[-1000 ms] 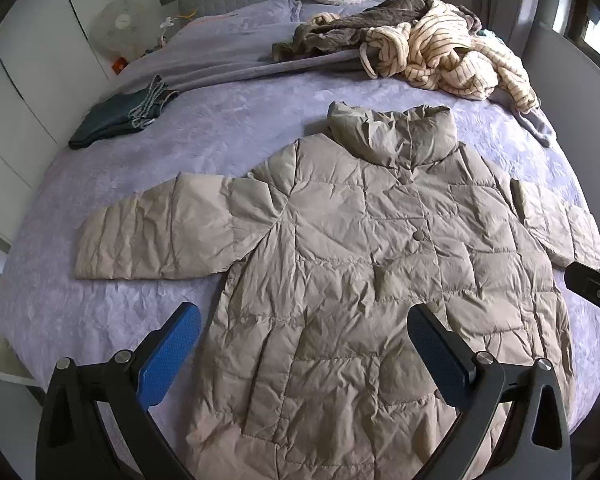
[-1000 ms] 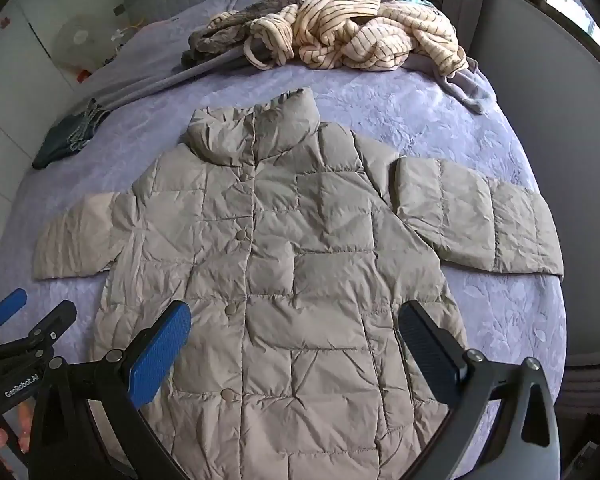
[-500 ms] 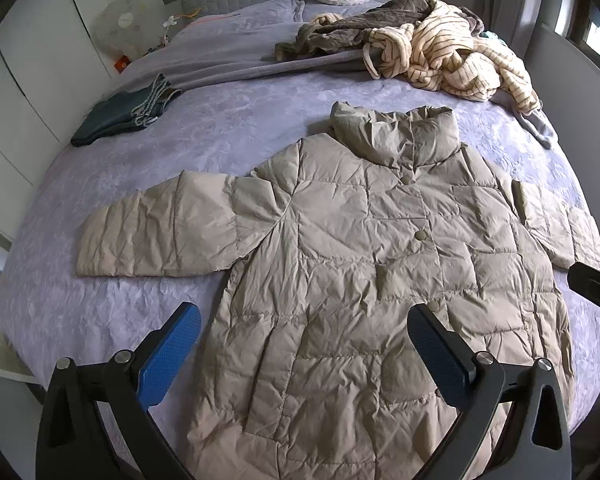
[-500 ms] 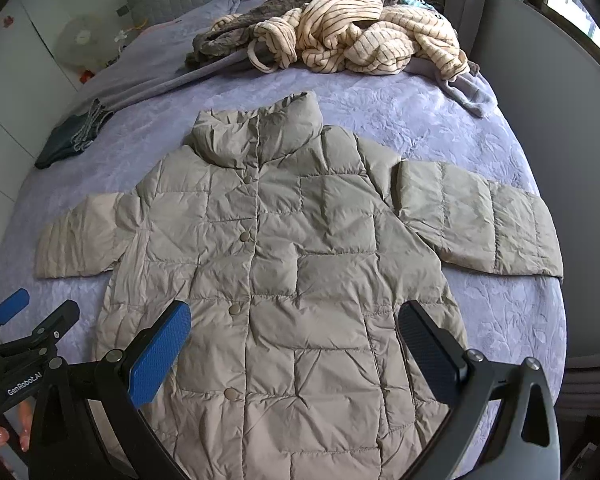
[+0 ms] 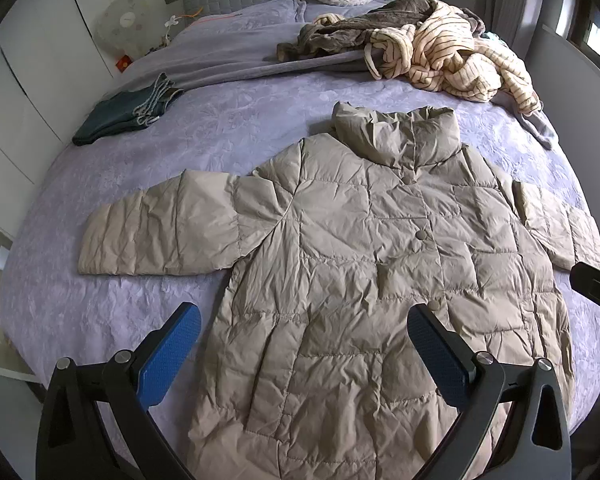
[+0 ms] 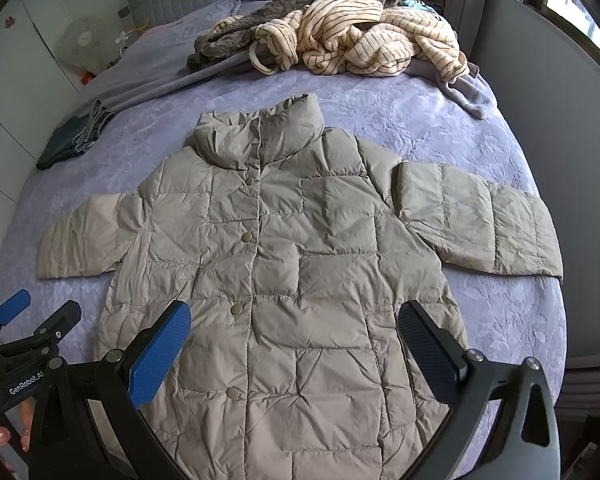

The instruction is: Fold large clothes

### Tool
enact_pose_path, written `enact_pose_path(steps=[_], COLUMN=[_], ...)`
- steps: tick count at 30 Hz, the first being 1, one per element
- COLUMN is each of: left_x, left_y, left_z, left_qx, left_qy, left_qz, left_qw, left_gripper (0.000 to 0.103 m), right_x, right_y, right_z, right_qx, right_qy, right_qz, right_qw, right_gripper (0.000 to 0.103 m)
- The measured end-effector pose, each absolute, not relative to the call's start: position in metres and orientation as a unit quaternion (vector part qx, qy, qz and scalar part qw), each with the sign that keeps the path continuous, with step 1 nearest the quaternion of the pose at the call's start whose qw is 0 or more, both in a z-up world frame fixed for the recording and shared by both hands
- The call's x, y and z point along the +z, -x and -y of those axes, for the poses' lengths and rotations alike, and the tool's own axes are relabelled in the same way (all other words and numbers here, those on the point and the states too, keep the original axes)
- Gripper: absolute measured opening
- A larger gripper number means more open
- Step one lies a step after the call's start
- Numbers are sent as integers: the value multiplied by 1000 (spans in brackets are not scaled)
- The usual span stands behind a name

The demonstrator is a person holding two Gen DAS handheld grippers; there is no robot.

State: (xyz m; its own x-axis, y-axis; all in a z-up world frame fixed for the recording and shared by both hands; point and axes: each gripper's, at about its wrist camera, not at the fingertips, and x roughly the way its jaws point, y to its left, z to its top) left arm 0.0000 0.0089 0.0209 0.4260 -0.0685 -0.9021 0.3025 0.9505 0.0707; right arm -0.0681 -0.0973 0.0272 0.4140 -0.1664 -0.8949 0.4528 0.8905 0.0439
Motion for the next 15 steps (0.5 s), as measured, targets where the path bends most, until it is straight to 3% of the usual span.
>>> enact_pose_path(steps=[15], left_x=[21], left_y=[1], left_z=[-9], left_qx=[-111], left_qy=[-111], left_qz=[-523], left_qw=[837], left_gripper=[103], right_x=[26], right_y=[70], right_z=[97], right_qx=[-187], right_qy=[-141], right_qz=[-507], right_qw=[830], right_gripper=[103])
